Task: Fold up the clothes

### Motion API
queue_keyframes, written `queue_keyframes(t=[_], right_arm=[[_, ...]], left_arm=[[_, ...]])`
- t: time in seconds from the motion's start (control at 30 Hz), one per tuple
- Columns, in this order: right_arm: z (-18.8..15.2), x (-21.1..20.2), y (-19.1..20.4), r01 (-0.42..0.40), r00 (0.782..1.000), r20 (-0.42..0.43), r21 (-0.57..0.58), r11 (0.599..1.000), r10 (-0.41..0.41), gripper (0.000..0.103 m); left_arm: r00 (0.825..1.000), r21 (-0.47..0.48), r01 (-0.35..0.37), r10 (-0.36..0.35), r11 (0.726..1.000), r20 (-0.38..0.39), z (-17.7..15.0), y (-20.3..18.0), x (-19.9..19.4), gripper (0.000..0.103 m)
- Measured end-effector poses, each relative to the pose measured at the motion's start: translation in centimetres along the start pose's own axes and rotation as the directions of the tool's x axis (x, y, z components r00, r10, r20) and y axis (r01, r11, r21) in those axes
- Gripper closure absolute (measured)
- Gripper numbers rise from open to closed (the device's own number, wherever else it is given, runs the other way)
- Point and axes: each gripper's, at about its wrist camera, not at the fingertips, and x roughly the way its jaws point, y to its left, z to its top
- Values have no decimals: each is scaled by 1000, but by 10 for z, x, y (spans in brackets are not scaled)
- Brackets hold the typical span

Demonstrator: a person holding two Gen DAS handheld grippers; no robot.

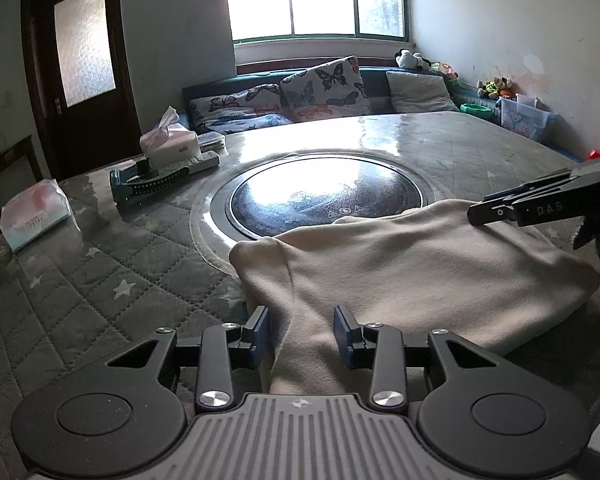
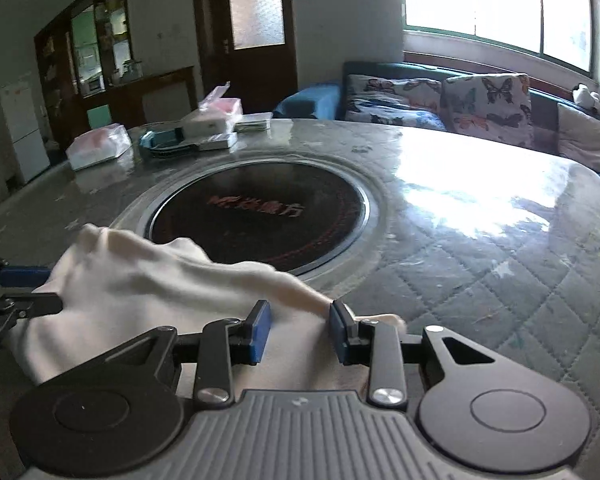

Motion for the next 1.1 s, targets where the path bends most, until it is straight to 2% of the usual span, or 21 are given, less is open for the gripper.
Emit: queue_keyframes(t=[0.23,0.33,0.4,0.57,0.67,0.8,0.87,0.97,1.1], right_arm=[[-2,-6,3,7,1000,-10,-38,999,-7,72],[-2,-4,3,12,1000,-14,-36,999,-13,72],[0,-7,7,13,1000,-5,-52,999,-13,72],[5,-22,28,-20,1000,18,-141,990,22,71],[8,-31,49,-65,997,18,-208,976,71,66],[5,-37,84,-135,990,-3,-301,944,141,64],[2,-38,104,-168,985,-20,-358,918,172,59],[-6,-37,133,-213,976,-46,-442,872,215,58],[-15,-33,164,-255,965,-85,-519,816,247,57]], left_arm=[[1000,-32,-20,20,999,-9,12,8,10,65],[998,-38,-45,44,998,-41,13,13,22,65],[998,-64,-35,31,997,-58,13,18,26,64],[998,-103,-24,18,994,-64,13,26,24,63],[998,-108,-31,24,994,-66,13,26,21,60],[997,-124,-40,32,992,-64,14,29,15,52],[997,-140,-52,43,989,-62,15,34,11,47],[996,-167,-66,56,984,-65,14,44,6,42],[994,-213,-97,85,972,-62,13,58,-4,23]])
